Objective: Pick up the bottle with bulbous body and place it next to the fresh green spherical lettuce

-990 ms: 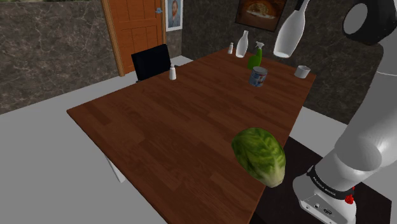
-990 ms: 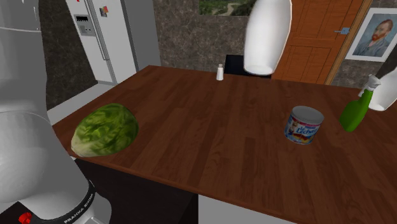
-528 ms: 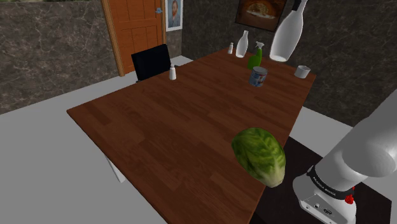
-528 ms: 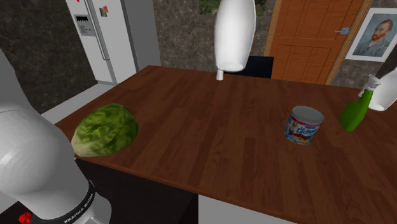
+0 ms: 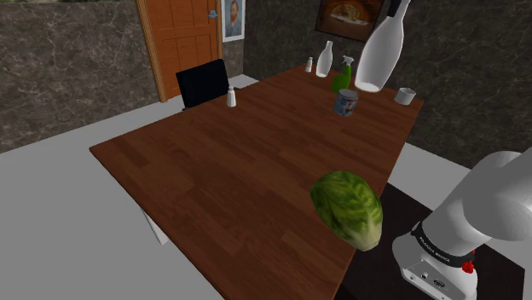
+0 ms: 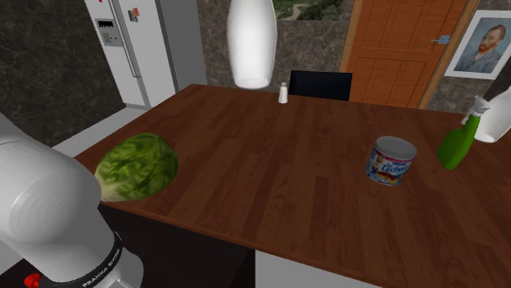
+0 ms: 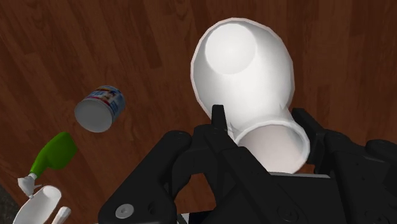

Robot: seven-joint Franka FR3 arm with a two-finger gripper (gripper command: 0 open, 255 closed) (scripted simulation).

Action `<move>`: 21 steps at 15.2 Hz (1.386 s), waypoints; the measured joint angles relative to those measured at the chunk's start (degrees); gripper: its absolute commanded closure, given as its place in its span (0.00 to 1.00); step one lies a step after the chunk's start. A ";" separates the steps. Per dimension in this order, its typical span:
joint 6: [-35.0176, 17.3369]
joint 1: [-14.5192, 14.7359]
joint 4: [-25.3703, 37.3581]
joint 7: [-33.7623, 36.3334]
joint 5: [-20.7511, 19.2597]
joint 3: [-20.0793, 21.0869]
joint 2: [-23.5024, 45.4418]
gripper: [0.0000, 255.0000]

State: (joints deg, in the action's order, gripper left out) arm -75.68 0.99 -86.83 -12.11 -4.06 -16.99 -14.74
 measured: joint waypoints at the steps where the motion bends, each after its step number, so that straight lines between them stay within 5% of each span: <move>1: -0.26 0.33 -1.77 1.37 -0.24 0.99 -1.53 1.00; 7: -0.72 2.07 -8.26 8.79 -0.17 6.42 -7.32 1.00; 21: -11.28 1.76 -24.07 9.85 -0.85 6.67 -12.54 1.00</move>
State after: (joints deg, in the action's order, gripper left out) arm -86.96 2.76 -110.90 -2.27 -4.91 -10.31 -27.28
